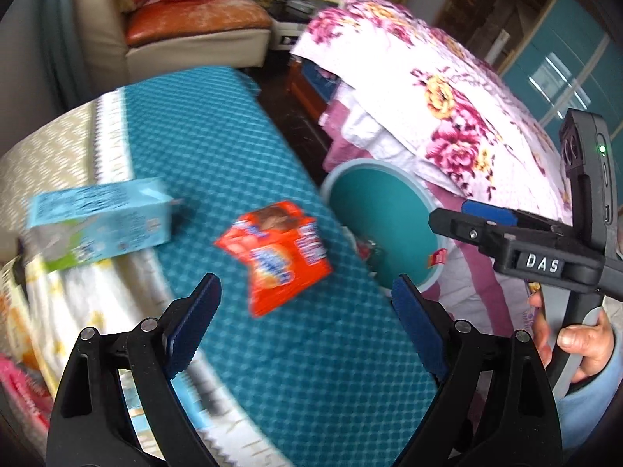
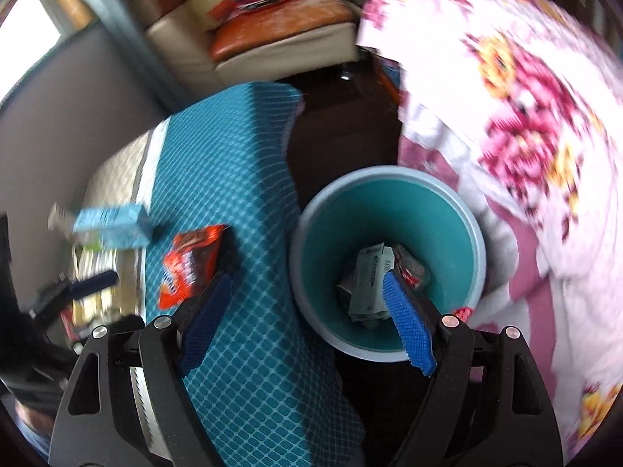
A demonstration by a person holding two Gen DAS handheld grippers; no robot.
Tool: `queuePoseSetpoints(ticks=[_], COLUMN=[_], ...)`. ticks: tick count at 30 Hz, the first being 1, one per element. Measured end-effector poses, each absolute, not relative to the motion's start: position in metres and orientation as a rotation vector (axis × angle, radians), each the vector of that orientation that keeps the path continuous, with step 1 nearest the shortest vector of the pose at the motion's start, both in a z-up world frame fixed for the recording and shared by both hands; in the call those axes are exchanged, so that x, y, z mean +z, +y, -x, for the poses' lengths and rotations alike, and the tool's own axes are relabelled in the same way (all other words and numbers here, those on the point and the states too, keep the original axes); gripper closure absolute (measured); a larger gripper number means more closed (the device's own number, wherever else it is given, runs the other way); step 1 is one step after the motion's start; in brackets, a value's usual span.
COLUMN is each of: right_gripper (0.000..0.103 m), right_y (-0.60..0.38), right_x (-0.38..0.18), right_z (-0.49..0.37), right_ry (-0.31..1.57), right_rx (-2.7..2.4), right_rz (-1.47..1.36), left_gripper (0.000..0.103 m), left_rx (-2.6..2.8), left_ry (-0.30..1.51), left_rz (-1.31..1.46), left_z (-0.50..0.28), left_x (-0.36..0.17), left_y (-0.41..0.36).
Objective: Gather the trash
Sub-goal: 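Carry the bottle and box over the wastebasket and open both grippers, then grasp the white cylindrical cup with the left gripper while the right gripper grasps the blue milk carton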
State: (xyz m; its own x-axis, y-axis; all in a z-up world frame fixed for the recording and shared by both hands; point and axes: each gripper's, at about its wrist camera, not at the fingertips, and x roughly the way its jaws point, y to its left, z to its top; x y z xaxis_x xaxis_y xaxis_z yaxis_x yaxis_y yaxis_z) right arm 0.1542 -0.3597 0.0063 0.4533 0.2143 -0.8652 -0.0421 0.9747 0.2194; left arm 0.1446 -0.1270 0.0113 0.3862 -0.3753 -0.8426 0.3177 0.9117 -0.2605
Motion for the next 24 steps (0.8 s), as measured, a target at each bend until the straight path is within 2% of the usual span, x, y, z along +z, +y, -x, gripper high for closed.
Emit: queuePoseSetpoints(ticks=[14, 24], right_gripper=[0.027, 0.027], right_y=[-0.198, -0.104], right_x=[0.034, 0.021], right_z=[-0.172, -0.2], right_ry=[1.059, 1.095], right_rx=[0.522, 0.69], right_rz=[0.303, 0.584], left_gripper=[0.013, 0.013], left_rx=[-0.231, -0.036], left_ry=[1.036, 0.998], left_rz=[0.118, 0.155], left_z=[-0.108, -0.124], left_x=[0.025, 0.018], left_y=[0.018, 0.127])
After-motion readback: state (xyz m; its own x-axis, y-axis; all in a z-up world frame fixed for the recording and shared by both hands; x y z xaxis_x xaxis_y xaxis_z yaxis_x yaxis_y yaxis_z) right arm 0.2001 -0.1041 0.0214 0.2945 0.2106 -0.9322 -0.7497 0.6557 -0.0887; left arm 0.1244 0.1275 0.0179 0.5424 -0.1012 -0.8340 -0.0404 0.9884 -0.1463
